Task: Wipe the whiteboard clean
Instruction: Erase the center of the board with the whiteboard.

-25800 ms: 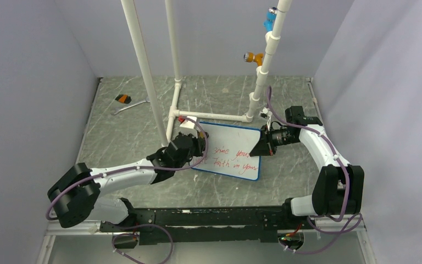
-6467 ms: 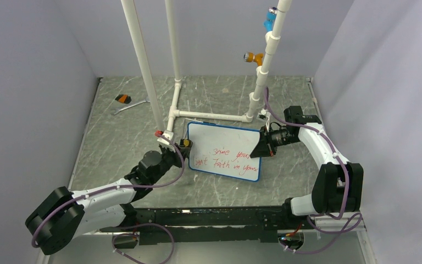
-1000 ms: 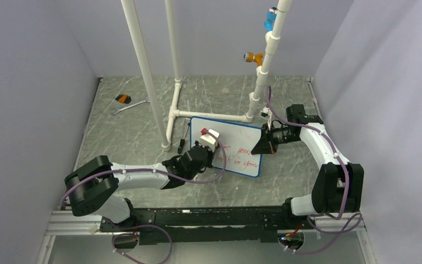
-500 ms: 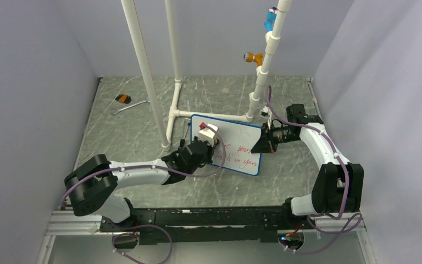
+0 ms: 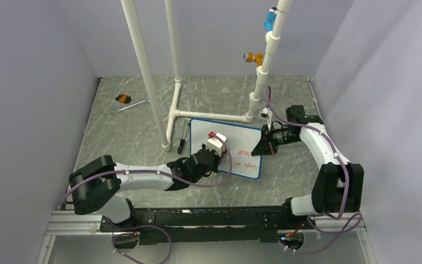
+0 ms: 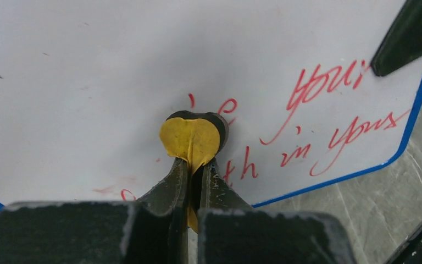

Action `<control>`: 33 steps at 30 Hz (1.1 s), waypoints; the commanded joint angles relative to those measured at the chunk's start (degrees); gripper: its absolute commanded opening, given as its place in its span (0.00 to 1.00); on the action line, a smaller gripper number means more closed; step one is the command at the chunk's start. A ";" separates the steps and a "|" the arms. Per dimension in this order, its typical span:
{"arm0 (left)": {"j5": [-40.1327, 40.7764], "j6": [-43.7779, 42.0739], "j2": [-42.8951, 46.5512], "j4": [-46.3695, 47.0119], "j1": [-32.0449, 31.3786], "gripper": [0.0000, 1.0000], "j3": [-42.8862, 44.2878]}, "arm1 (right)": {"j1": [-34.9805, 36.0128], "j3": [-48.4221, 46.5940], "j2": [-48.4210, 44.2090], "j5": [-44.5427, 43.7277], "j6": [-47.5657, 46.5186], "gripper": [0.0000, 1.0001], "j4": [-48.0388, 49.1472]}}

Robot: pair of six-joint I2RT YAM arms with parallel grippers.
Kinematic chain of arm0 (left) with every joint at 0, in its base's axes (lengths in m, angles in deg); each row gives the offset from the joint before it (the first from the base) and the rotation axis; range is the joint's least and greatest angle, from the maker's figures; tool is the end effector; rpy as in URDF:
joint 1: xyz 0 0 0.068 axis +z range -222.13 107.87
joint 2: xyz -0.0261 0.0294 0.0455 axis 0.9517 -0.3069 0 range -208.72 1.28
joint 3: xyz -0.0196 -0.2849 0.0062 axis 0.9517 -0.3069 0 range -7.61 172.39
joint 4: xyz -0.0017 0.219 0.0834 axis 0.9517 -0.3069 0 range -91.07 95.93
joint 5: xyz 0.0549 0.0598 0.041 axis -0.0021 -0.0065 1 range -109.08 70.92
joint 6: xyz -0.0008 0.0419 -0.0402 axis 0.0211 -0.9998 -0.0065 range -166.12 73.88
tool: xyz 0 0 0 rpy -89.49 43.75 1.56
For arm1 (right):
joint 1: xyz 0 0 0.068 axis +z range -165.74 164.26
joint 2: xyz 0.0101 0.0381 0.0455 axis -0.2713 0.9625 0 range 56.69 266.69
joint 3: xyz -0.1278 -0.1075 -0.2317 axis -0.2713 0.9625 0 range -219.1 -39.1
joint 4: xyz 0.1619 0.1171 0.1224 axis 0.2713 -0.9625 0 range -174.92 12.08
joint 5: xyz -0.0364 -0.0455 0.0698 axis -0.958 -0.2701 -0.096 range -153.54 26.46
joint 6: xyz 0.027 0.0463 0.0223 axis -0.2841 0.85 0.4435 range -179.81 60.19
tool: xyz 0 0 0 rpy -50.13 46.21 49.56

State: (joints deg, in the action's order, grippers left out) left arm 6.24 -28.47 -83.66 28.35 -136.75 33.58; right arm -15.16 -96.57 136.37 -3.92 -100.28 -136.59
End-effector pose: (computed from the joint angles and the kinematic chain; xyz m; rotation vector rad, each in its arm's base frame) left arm 0.1434 -0.2607 0.2431 0.4952 1.8789 -0.5379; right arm 0.2074 0.0380 0.2663 -0.9343 2.1859 1.2141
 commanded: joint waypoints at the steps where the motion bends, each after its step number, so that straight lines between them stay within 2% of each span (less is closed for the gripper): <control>1: 2.34 -0.78 -1.42 1.87 -0.88 0.00 2.65 | 0.65 -0.53 -1.18 3.97 -1.89 0.00 -1.79; 5: 5.25 0.38 -1.06 -2.11 1.91 0.00 3.00 | 0.65 -0.45 -1.42 3.98 -1.85 0.00 -1.77; 10: 2.03 3.14 3.41 -0.80 7.42 0.00 -1.66 | 0.63 -0.47 -1.46 3.98 -1.80 0.00 -1.65; 14: -1.19 1.24 3.71 -1.49 6.49 0.00 -0.93 | 0.69 -0.55 -1.06 4.02 -1.85 0.00 -1.84; 20: -0.05 -1.11 -1.35 0.45 -1.12 0.00 1.19 | 0.56 -0.53 -0.99 3.96 -1.75 0.00 -1.70; 23: 0.63 -0.88 -3.72 0.32 -3.00 0.00 2.35 | 0.56 -0.69 -0.77 3.93 -1.96 0.00 -1.94; 28: 6.68 1.74 -3.37 -0.85 -2.43 0.00 0.35 | 0.56 -0.54 -1.16 4.07 -2.05 0.00 -1.93; 33: 4.14 7.65 0.05 -0.23 3.93 0.00 -5.69 | 0.56 -0.68 -1.12 4.13 -2.24 0.00 -2.14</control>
State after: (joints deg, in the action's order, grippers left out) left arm 8.97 -25.72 -85.76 28.57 -138.50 32.42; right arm -15.19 -96.57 136.37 -3.92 -100.36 -136.04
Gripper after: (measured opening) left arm 0.058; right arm 0.050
